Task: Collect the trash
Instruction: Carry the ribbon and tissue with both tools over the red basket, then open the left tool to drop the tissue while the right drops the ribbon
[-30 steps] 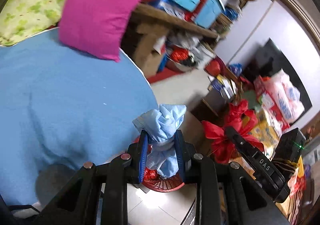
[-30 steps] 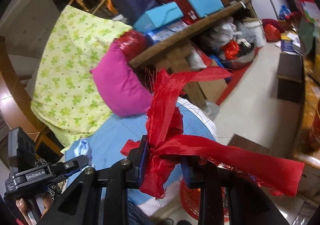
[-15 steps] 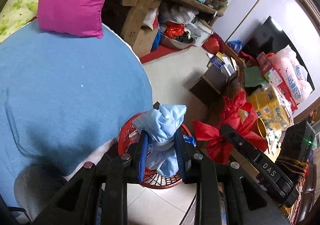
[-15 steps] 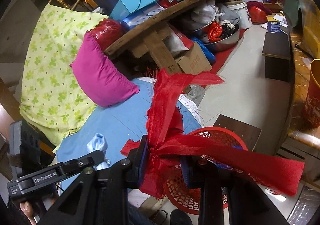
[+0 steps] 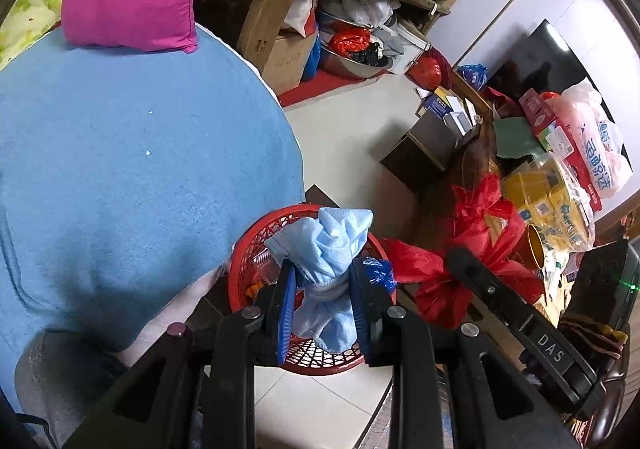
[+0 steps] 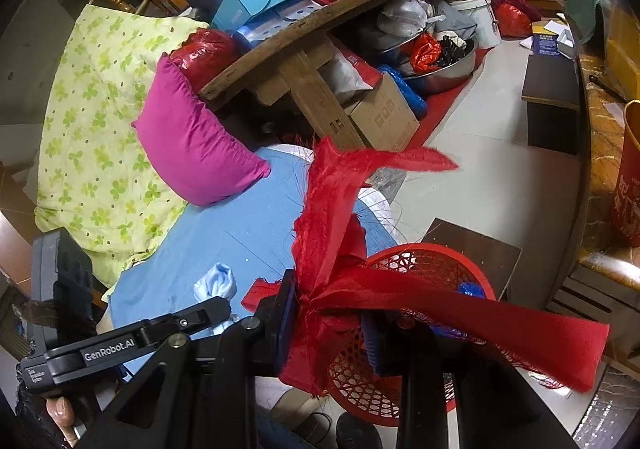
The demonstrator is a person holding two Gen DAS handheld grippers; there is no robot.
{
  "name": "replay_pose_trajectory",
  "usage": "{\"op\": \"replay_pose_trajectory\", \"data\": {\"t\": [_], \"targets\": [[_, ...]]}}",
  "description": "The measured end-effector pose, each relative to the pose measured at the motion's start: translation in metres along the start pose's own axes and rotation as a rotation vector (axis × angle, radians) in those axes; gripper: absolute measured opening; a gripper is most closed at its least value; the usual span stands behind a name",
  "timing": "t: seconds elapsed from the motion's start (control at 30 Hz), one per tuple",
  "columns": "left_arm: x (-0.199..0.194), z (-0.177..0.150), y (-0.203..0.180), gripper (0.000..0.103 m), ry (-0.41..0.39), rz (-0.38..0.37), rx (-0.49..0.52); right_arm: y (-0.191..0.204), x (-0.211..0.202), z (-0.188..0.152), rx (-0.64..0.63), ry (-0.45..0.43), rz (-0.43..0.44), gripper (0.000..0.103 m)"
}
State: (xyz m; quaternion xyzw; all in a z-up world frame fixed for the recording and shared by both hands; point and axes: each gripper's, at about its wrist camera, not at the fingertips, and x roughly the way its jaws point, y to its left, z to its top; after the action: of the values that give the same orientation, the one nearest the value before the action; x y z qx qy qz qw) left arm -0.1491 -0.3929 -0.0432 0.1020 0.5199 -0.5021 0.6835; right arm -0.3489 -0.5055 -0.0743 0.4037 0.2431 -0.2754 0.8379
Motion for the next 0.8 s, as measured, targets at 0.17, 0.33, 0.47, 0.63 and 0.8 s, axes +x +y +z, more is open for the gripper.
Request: {"op": "replay_pose_trajectory", "data": {"t": [0.17,0.33,0.47,0.63,0.8], "targets": [[0.005,0.0,0.001,0.027,0.006,0.0,-0.001,0.0,-0.002,0.002,-0.006,-0.013,-0.016,0.032],[0.009,-0.001,0.005,0.027,0.013,0.005,0.001,-0.004,-0.001,0.005,-0.001,-0.01,-0.027,0.032],[0.011,-0.002,0.005,0.028,0.017,0.005,-0.002,-0.006,0.004,0.005,0.008,0.004,-0.028,0.033],[0.015,-0.003,0.007,0.028,0.025,0.008,-0.004,-0.007,0.008,0.004,0.009,0.013,-0.032,0.033],[0.019,-0.003,0.011,0.028,0.038,0.004,-0.015,-0.009,0.012,0.004,0.009,0.026,-0.031,0.033]]}}
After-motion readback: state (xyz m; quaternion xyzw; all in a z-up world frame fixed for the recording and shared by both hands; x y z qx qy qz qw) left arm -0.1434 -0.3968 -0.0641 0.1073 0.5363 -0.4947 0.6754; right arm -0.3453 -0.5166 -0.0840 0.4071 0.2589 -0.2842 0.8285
